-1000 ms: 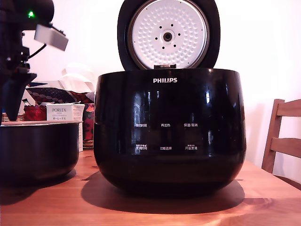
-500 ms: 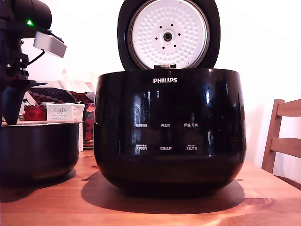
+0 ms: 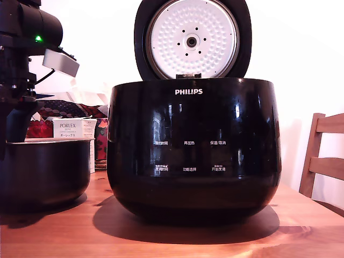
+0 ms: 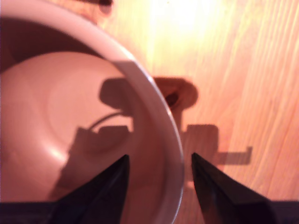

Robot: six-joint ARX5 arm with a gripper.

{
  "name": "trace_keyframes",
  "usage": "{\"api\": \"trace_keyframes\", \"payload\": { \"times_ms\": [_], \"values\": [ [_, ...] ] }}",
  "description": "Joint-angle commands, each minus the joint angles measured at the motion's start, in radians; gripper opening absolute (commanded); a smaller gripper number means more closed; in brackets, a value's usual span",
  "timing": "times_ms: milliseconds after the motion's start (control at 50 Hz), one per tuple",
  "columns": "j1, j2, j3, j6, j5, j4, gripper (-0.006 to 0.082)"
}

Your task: Pick up the metallic pot next to the rice cooker

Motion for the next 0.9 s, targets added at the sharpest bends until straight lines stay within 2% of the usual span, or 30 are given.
{"api": "trace_keyframes", "payload": {
  "times_ms": [0, 600, 880],
  "values": [
    [0.007, 0.025, -0.002, 0.005, 0.004, 0.005, 0.0382],
    [0.009, 0.059, -0.003, 0.016, 0.007, 0.020, 0.0372],
    [0.009, 0.064, -0.003, 0.017, 0.018, 0.014, 0.0093]
  ]
}}
